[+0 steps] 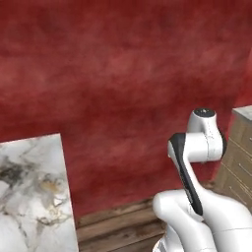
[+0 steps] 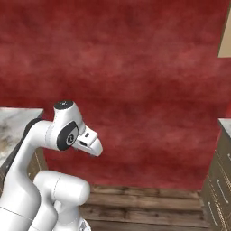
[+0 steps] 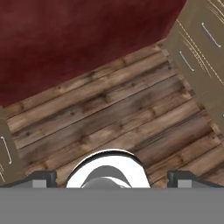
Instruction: Pick the tomatos from the cabinet and place them in one bowl. Pick the sweet potato from the sink and place it in the other bowl.
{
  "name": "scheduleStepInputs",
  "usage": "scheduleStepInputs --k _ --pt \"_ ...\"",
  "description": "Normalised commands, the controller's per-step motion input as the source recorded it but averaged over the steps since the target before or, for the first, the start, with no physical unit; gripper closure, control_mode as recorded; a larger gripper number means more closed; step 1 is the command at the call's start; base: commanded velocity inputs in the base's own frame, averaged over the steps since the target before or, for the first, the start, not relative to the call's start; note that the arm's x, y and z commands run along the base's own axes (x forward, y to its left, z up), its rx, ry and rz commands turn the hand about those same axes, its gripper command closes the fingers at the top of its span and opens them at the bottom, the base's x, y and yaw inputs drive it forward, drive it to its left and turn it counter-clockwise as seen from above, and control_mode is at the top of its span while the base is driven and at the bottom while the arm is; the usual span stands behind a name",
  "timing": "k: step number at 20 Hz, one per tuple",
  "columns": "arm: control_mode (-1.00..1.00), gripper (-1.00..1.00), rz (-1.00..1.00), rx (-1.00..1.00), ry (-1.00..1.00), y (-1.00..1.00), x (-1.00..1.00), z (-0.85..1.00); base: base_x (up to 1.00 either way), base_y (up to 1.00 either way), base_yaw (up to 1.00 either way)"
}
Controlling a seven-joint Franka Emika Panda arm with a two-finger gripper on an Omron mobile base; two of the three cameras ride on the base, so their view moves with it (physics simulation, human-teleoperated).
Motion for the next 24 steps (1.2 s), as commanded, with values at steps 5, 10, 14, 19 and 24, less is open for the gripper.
scheduleStepInputs --k 5,10,14,19,24 --pt "1.0 -1.0 0.0 0.0 0.0 0.0 0.0 0.0 0.11 0.02 -0.41" --pt "1.0 -1.0 0.0 0.0 0.0 0.0 0.0 0.0 0.07 0.0 -0.45" --pt "1.0 -1.0 0.0 0.0 0.0 0.0 0.0 0.0 0.04 0.0 -0.46" --pt "1.0 -1.0 0.0 0.0 0.0 0.0 0.0 0.0 0.07 0.0 -0.44" --pt "1.0 -1.0 0.0 0.0 0.0 0.0 0.0 0.0 0.12 0.03 -0.42"
